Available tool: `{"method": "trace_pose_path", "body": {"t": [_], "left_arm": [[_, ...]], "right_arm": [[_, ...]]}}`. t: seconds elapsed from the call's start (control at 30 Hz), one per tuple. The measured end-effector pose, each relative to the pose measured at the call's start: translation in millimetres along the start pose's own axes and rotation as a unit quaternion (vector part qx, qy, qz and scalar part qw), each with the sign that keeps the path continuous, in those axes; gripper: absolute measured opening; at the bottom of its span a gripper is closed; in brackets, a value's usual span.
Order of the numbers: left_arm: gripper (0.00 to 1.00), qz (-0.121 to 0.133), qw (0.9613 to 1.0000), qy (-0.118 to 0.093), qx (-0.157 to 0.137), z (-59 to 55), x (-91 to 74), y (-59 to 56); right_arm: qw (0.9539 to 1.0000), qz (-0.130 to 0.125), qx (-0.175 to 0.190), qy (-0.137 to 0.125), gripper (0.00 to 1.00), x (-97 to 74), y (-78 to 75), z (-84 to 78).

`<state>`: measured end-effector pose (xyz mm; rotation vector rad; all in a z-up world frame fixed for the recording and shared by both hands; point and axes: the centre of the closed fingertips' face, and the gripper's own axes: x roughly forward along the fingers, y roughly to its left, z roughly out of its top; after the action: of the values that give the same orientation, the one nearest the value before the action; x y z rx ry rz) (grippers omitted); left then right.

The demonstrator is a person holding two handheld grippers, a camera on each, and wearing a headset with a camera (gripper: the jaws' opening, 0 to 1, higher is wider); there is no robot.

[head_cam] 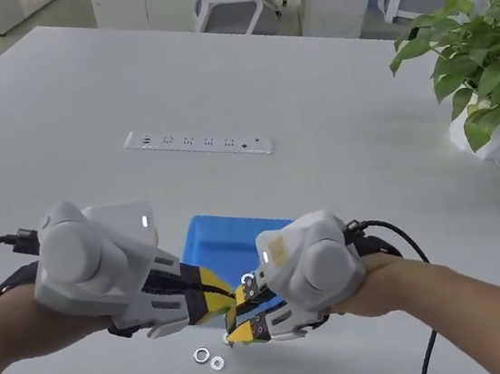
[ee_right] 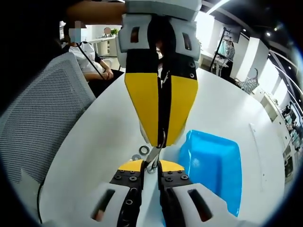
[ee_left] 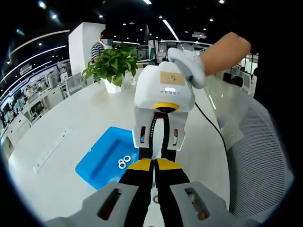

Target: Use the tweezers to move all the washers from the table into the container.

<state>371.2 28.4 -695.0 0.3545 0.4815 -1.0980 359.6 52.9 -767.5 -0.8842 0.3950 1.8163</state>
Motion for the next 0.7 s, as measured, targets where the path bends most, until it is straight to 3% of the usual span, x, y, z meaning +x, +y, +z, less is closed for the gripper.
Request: {"method": "trace_pose_path", "body": {"t": [0.53,0.7], "left_arm": [[0.05,-0.003,1.0000,0.002,-0.001,0.3,0.6,-4.3],[0.05,-0.005,1.0000,0.002,0.001,1.6,2.6,-5.6]], "right_arm": [[0.9985,0.022,-0.038,0.034,0.11,3.8,3.6,-6.2],[0.9987,0.023,-0.031,0.035,0.09,3.3,3.8,-7.4]]}}
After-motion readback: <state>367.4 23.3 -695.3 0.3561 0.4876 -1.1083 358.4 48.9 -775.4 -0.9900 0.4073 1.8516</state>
